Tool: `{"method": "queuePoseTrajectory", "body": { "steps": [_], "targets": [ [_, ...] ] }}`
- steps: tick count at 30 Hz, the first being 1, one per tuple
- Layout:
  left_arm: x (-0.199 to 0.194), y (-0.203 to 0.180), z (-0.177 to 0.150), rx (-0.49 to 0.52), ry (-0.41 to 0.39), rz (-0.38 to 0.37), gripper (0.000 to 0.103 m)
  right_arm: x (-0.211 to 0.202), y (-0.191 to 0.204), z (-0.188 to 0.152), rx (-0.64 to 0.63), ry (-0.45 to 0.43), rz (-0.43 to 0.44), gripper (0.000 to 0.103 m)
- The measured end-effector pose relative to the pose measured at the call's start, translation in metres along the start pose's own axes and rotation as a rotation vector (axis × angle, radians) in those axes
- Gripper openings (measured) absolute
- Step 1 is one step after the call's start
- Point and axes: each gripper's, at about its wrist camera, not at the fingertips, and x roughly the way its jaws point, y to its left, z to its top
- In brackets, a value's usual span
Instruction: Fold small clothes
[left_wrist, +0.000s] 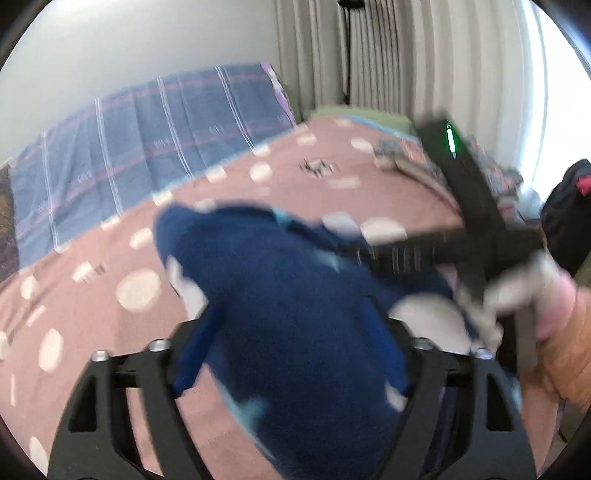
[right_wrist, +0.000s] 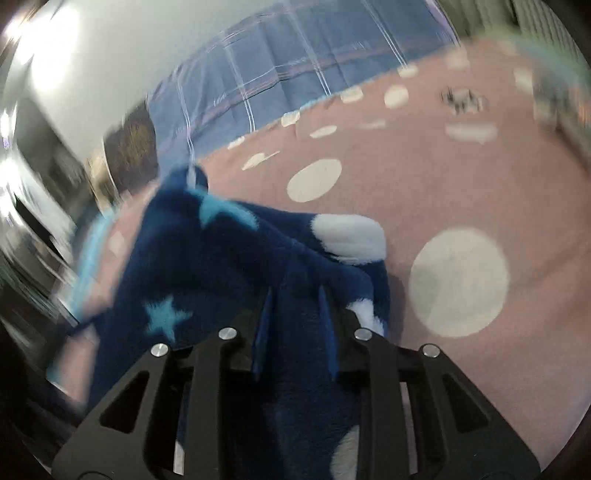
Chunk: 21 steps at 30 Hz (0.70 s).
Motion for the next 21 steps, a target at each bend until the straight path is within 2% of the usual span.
{"method": "queuePoseTrajectory", "body": {
  "steps": [2, 4, 5, 7, 8, 9, 10, 11, 13, 16, 21],
  "targets": [
    [-0.005, 0.007, 0.016, -0.019, -0.035, -0.007, 0.044, 0.0, 0.005, -0.001, -0.027, -0.005, -0.028, 0.026],
    [-0.007, 0.018, 0.036, -0.07, -0.075, -0.038, 0.039, 0.003, 0.005, 0.0, -0.027, 0.0, -0.029, 0.026],
    [-0.002, 0.022, 0.043, -0.09, -0.074, -0.049, 0.038, 0.003, 0.002, 0.0, -0.019, 0.001, -0.02, 0.026],
    [0.023, 0.024, 0.05, -0.095, -0.011, -0.037, 0.038, 0.0, 0.0, -0.002, -0.009, -0.002, -0.008, 0.026],
    [0.043, 0.024, 0.047, -0.074, 0.052, -0.008, 0.038, -0.003, -0.002, -0.004, -0.004, -0.007, -0.003, 0.026],
    [0.075, 0.026, 0.035, -0.048, 0.155, 0.052, 0.039, -0.003, -0.005, -0.004, -0.001, -0.011, 0.0, 0.026],
    [0.099, 0.029, 0.018, -0.038, 0.214, 0.067, 0.04, -0.004, -0.006, -0.005, 0.002, -0.013, 0.001, 0.026],
    [0.11, 0.032, 0.008, -0.051, 0.218, 0.053, 0.04, -0.004, -0.008, -0.004, 0.021, -0.017, -0.003, 0.026],
    [0.104, 0.041, 0.006, -0.132, 0.182, 0.021, 0.04, -0.002, -0.01, -0.003, 0.049, -0.009, 0.012, 0.027],
    [0.1, 0.034, 0.004, -0.095, 0.177, 0.069, 0.04, -0.003, -0.006, -0.004, 0.024, -0.011, 0.003, 0.026],
    [0.089, 0.035, 0.006, -0.092, 0.173, 0.059, 0.04, -0.004, -0.003, -0.004, 0.006, -0.015, -0.011, 0.027]
  ]
}}
